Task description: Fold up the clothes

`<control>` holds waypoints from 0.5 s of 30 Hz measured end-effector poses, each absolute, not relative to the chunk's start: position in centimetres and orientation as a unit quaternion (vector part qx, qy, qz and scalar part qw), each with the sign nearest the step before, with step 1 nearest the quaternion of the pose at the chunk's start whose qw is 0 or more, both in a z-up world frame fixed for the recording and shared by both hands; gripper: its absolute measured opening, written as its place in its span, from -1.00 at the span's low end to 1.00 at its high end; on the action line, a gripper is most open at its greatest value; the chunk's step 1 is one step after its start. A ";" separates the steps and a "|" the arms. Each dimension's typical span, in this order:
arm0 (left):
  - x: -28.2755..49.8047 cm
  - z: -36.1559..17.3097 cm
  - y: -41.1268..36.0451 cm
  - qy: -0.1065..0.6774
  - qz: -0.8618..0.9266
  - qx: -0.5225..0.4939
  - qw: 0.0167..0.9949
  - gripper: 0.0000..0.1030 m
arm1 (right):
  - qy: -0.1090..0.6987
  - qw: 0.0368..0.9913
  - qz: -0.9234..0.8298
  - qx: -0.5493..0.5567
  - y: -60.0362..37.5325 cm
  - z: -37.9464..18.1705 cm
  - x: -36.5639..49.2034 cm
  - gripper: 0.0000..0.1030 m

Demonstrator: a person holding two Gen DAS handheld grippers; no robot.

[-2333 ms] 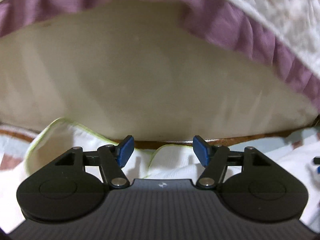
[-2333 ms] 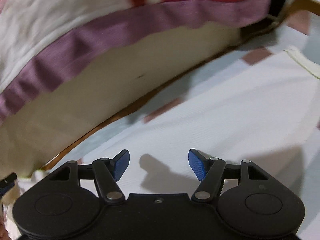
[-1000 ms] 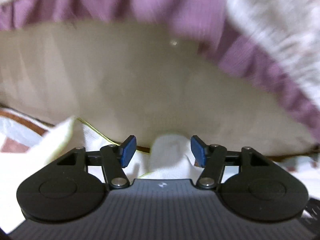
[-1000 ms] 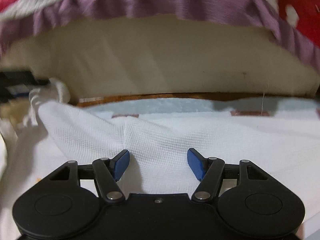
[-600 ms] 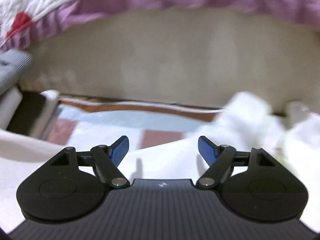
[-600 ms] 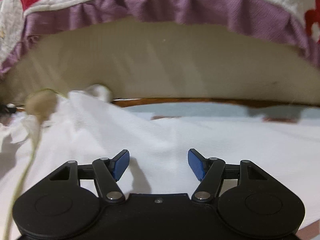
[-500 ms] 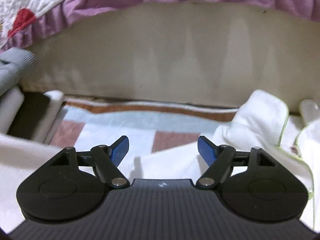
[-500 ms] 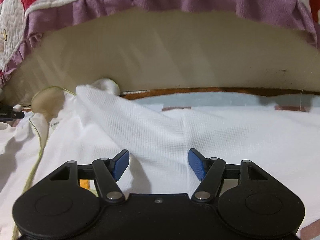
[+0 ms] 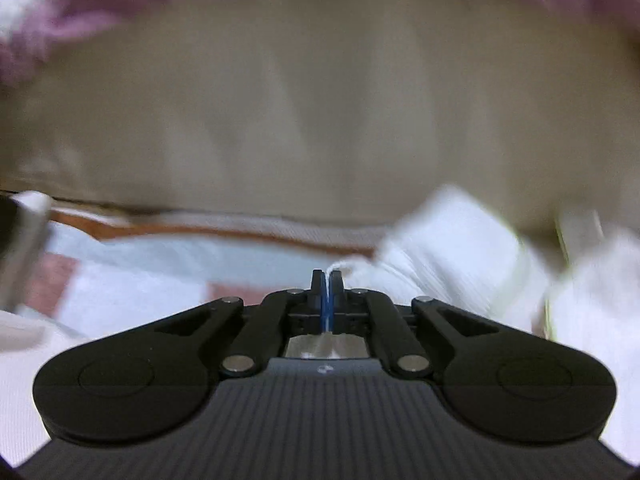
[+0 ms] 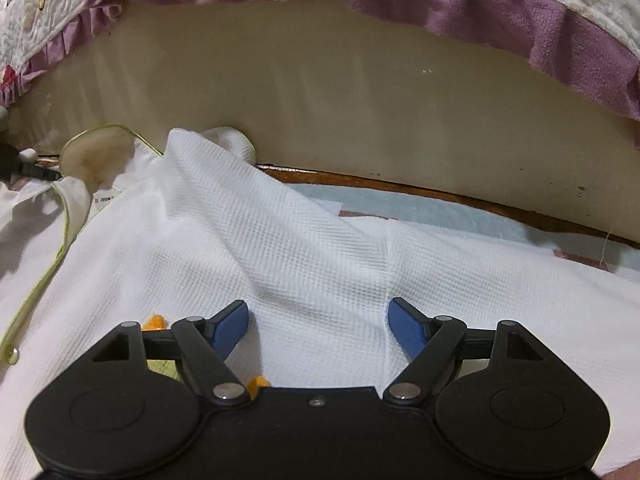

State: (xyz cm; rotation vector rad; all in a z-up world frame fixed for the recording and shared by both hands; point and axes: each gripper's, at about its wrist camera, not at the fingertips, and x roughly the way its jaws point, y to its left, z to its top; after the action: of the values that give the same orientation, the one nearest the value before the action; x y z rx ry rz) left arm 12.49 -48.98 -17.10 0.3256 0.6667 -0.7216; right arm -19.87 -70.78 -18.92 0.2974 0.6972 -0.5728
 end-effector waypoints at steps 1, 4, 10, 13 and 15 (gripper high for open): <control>12.4 -16.5 -49.3 0.299 -0.322 0.164 0.883 -0.99 | 0.333 0.891 -0.272 0.145 -70.8 -18.9 -19.9 0.66; 11.6 -17.0 -51.2 0.287 -0.274 0.224 0.890 -0.92 | 0.323 0.902 -0.225 0.178 -71.0 -18.9 -20.2 0.70; 5.1 -16.1 -52.3 0.243 -0.253 0.237 0.906 0.25 | 0.364 0.890 -0.189 0.198 -70.8 -17.6 -20.2 0.67; 1.4 -14.3 -52.0 0.214 -0.321 0.173 0.906 0.27 | 0.383 0.862 -0.240 0.230 -71.7 -16.0 -22.6 0.67; 0.1 -13.8 -53.1 0.229 -0.386 0.136 0.883 0.36 | 0.399 0.838 -0.272 0.254 -73.2 -14.8 -26.0 0.67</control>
State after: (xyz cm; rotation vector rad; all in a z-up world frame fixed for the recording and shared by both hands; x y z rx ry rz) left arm 0.10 -53.15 -13.79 0.2841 0.4770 -0.8033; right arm -25.97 -73.17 -14.78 0.5369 0.8433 -0.5748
